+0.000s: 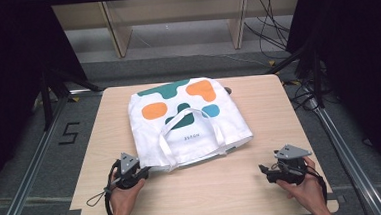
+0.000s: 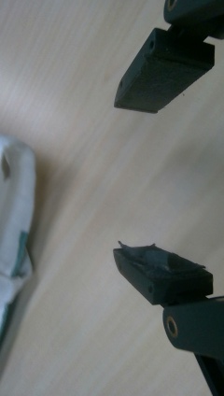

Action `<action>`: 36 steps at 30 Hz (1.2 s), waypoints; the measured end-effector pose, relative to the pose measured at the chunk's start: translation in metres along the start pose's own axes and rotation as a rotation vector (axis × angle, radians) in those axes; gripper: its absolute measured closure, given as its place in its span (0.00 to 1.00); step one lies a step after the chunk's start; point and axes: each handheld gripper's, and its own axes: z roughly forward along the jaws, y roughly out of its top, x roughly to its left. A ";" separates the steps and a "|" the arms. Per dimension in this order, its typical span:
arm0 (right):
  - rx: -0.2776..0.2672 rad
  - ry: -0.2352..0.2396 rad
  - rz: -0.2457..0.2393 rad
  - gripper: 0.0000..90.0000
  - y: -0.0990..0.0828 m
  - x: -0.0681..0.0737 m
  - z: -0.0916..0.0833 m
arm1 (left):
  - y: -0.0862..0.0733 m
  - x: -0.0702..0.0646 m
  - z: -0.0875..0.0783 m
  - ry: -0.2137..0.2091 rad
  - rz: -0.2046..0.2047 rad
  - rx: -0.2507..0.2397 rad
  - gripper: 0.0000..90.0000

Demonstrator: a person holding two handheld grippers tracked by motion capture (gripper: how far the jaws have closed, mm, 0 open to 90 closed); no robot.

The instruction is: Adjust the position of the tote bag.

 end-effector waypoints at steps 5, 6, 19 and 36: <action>-0.053 -0.007 0.019 0.28 0.021 -0.008 0.023 | -0.001 0.008 -0.003 0.016 -0.005 0.014 0.81; -0.053 -0.007 0.019 0.28 0.021 -0.008 0.023 | -0.001 0.009 -0.002 0.015 -0.014 0.009 0.81; -0.038 -0.023 -0.027 0.47 0.058 -0.001 0.070 | -0.003 0.016 -0.002 0.010 -0.011 0.017 0.81; -0.022 -0.054 -0.163 0.88 0.063 0.012 0.051 | -0.004 0.012 -0.004 -0.010 0.000 0.026 0.80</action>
